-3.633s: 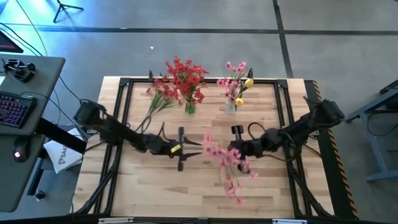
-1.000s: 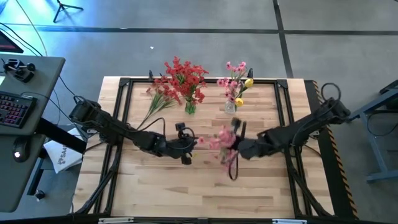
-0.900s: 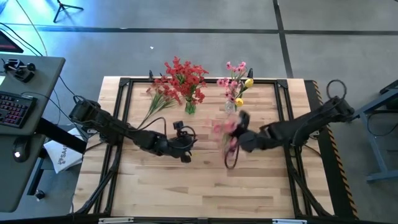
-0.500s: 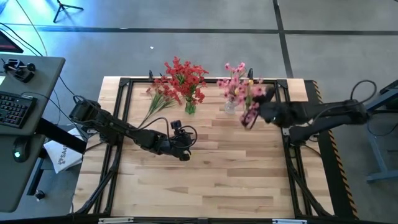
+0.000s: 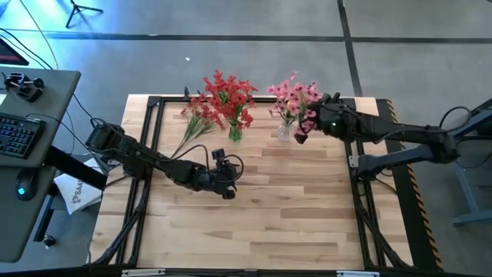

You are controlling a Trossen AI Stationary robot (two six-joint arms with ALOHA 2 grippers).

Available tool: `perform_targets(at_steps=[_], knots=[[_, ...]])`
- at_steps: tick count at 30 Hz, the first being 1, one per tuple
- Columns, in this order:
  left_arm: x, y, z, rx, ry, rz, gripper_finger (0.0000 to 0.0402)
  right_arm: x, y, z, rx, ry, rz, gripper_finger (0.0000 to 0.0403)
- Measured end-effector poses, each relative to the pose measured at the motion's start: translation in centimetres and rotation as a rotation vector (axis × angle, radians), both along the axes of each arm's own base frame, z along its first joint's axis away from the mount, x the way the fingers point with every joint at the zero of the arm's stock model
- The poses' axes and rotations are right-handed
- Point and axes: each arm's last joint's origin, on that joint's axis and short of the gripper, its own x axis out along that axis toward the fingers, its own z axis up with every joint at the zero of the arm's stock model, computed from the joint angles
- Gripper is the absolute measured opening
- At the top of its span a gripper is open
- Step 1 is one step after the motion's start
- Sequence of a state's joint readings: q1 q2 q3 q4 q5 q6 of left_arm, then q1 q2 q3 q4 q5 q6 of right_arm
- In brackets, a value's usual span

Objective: Sort flowers into vase by color
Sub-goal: Put the pink flower into the transparent vase

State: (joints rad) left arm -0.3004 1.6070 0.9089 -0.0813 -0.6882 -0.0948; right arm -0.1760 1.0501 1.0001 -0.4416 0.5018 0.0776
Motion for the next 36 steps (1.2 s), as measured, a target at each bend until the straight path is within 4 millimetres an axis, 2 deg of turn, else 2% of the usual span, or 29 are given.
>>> perform_targets(at_steps=[11,17,20,24,29,32,36], knots=[[0.4,-0.6,0.5,-0.027,-0.054,-0.073,0.0115,1.9,-2.9,-3.1,0.149,0.141,0.046,0.0],[0.4,-1.1,0.6,-0.034,-0.066,-0.093,0.0115,2.7,-3.5,-4.6,0.177,0.216,0.045,0.0008],[0.4,-1.3,0.6,-0.034,-0.066,-0.1,0.0115,2.6,-3.4,-4.7,0.178,0.23,0.056,0.0044],[0.3,-1.5,0.6,-0.034,-0.066,-0.107,0.0115,2.0,-3.2,-3.9,0.15,0.21,0.068,0.0123],[0.3,-1.6,0.6,-0.035,-0.066,-0.11,0.0115,0.3,-2.6,-2.3,0.123,0.161,0.076,0.0214],[0.3,-1.6,0.6,-0.035,-0.066,-0.11,0.0115,-0.9,-2.2,-1.2,0.114,0.114,0.073,0.0245],[0.3,-1.6,0.6,-0.035,-0.066,-0.11,0.0115,-2.4,-1.8,-0.2,0.131,0.052,0.053,0.0253]])
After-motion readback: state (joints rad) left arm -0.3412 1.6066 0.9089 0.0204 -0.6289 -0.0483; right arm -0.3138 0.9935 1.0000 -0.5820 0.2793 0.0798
